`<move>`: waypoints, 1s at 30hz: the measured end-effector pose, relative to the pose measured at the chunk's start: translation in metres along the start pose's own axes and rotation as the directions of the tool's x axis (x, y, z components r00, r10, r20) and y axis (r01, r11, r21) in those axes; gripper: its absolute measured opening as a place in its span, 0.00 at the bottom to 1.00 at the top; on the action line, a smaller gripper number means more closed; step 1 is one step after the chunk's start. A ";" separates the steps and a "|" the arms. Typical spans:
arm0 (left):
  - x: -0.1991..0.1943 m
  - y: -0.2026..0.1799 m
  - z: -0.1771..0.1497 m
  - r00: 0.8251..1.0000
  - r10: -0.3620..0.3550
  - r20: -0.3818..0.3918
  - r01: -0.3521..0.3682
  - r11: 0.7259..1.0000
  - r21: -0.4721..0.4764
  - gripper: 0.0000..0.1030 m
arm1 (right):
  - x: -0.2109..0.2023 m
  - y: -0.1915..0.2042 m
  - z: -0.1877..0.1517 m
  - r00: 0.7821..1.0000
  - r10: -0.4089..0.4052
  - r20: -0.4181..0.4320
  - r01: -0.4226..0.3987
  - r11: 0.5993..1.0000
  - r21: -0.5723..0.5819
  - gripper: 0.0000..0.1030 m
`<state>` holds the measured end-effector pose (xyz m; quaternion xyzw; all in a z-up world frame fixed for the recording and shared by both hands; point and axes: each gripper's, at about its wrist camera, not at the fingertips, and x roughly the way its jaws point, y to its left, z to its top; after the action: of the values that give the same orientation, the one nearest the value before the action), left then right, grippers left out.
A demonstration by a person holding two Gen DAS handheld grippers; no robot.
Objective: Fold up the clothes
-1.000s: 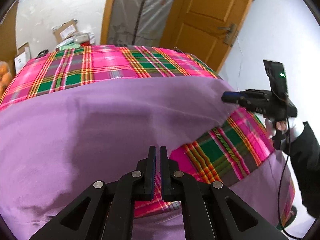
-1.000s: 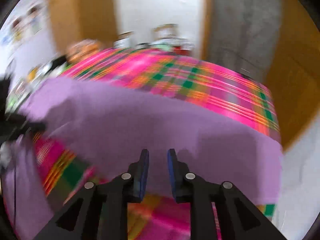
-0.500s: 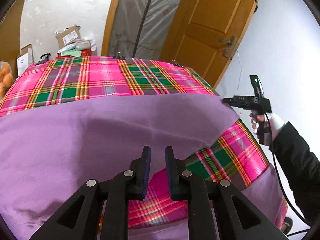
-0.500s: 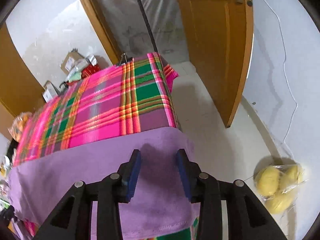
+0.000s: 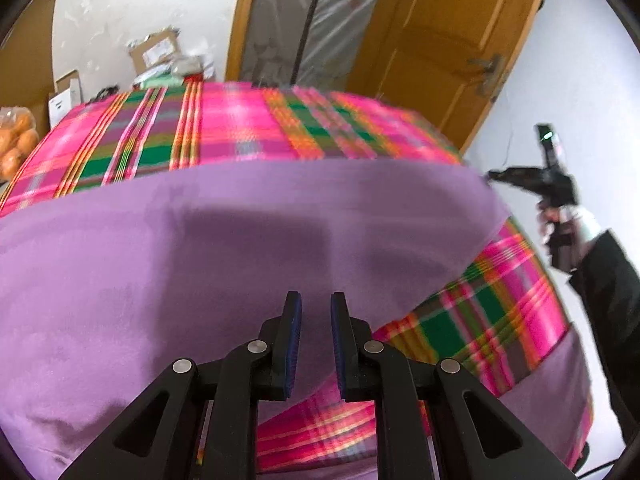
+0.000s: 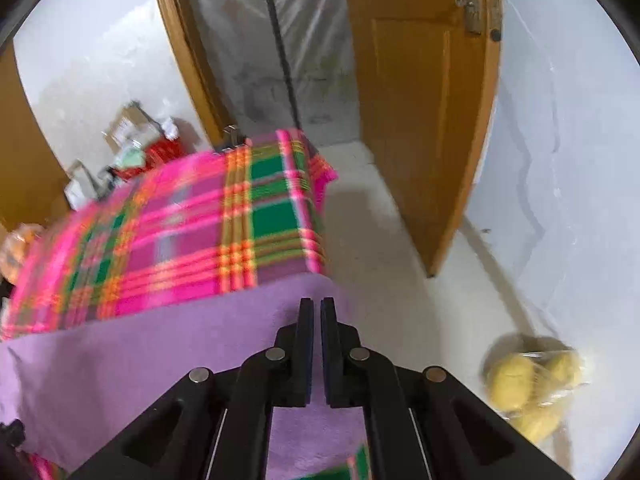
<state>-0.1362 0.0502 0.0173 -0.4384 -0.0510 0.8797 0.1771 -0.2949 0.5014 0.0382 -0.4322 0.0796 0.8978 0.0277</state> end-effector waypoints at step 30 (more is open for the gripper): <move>-0.099 0.054 -0.023 0.987 0.047 0.151 -0.025 0.989 -0.146 0.16 | -0.029 0.263 -0.081 0.950 0.273 -0.153 -0.307 0.720 -0.623 0.19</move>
<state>-0.0777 -0.0364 0.0645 -0.3814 -0.1198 0.9081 0.1245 -0.2452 0.2294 0.0428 -0.4202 -0.1633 0.8528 -0.2638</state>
